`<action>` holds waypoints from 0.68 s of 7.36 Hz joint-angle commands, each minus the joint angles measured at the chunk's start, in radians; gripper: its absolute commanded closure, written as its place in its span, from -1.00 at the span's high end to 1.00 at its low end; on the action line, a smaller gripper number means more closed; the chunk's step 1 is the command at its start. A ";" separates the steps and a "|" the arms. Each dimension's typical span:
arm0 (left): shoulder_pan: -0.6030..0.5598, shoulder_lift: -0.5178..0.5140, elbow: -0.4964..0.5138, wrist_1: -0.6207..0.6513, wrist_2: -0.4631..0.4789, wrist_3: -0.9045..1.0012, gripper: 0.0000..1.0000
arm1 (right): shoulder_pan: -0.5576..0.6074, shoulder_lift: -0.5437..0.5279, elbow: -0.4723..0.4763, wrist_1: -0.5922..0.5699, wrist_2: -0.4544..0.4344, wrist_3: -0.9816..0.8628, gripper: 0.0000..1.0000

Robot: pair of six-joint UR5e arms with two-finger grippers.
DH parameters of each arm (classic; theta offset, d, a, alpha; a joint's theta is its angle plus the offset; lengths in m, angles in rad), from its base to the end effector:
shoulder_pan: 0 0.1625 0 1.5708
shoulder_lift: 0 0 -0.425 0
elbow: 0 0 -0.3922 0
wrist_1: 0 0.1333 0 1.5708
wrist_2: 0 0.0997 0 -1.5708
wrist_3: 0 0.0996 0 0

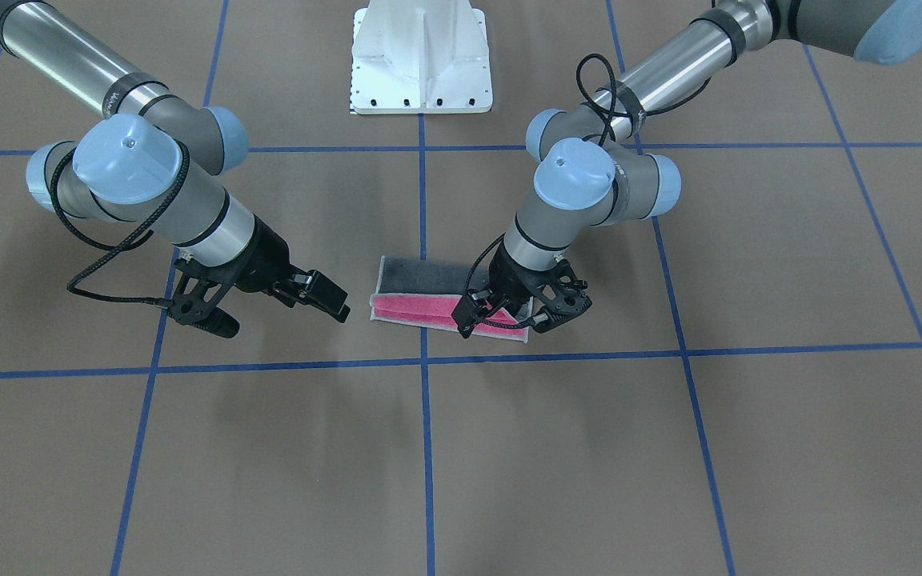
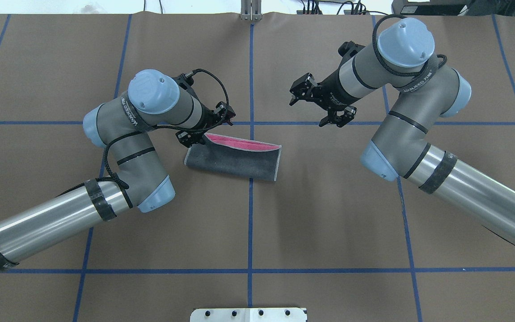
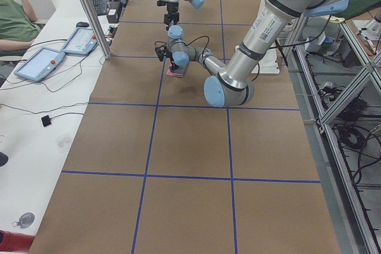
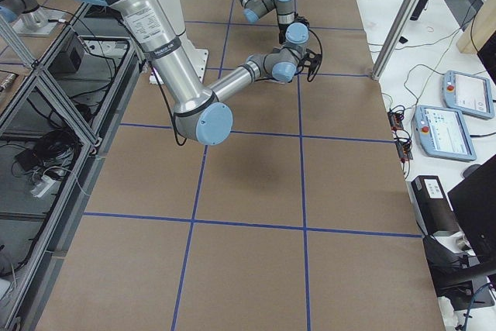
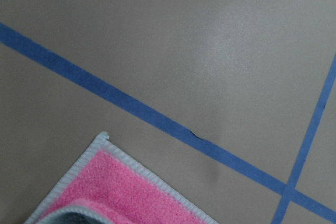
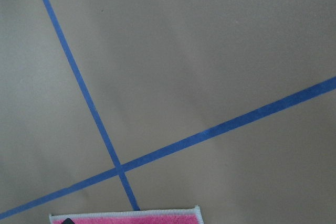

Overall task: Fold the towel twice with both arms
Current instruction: 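Open both grippers and raise them away from the folded towel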

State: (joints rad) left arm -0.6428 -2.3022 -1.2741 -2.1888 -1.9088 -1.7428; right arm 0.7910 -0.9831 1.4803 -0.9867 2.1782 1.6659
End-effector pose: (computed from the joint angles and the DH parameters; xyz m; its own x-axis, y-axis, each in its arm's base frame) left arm 0.5567 -0.5422 0.2735 0.3332 -0.4513 -0.8278 0.3978 0.8633 -0.3105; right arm -0.4374 -0.5511 0.2796 0.3073 0.4217 0.8531 -0.2600 0.8996 -0.3509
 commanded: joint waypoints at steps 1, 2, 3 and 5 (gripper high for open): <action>-0.027 -0.040 0.129 -0.102 0.001 0.003 1.00 | 0.002 0.000 0.000 -0.001 0.000 0.000 0.98; -0.043 -0.060 0.145 -0.106 -0.001 0.002 1.00 | 0.005 0.000 0.000 -0.001 0.002 0.000 0.98; -0.052 -0.068 0.145 -0.106 -0.001 0.000 1.00 | 0.013 0.000 0.000 -0.001 0.024 0.000 0.98; -0.078 -0.091 0.145 -0.105 -0.006 0.000 1.00 | 0.016 -0.005 0.000 -0.001 0.037 0.000 0.98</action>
State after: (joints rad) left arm -0.7055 -2.3796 -1.1308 -2.2933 -1.9122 -1.7430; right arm 0.8049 -0.9847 1.4803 -0.9885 2.2083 1.6659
